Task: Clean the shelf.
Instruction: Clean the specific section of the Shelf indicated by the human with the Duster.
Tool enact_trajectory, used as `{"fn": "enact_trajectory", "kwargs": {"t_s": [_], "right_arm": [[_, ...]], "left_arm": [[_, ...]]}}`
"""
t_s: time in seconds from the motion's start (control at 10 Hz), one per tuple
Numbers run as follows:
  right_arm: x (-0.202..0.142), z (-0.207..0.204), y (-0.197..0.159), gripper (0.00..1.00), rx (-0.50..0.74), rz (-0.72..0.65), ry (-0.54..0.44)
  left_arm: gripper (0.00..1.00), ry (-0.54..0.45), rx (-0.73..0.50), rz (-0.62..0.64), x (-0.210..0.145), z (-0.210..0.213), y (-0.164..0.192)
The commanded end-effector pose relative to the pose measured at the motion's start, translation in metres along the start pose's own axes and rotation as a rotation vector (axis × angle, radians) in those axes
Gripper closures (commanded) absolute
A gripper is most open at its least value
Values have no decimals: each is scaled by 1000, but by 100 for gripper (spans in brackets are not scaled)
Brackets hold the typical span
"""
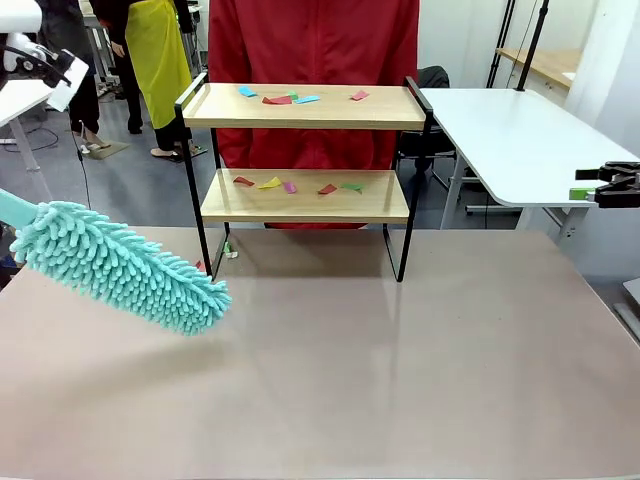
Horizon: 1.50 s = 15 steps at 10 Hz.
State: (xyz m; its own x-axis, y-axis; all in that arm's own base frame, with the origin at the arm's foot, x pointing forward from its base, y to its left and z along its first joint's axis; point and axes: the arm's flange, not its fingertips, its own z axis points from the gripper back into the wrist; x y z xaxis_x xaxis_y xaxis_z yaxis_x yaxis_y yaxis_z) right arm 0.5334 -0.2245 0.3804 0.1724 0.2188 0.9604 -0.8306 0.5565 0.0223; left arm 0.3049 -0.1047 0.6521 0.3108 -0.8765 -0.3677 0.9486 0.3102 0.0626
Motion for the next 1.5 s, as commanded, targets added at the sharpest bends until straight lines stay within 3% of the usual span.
{"fn": "enact_trajectory", "kwargs": {"t_s": [0.0,1.4], "right_arm": [[2,0,2,0,1,2,-4],[2,0,2,0,1,2,-4]], "left_arm": [[87,-1,0,1,0,0,0],[87,-1,0,1,0,0,0]]}}
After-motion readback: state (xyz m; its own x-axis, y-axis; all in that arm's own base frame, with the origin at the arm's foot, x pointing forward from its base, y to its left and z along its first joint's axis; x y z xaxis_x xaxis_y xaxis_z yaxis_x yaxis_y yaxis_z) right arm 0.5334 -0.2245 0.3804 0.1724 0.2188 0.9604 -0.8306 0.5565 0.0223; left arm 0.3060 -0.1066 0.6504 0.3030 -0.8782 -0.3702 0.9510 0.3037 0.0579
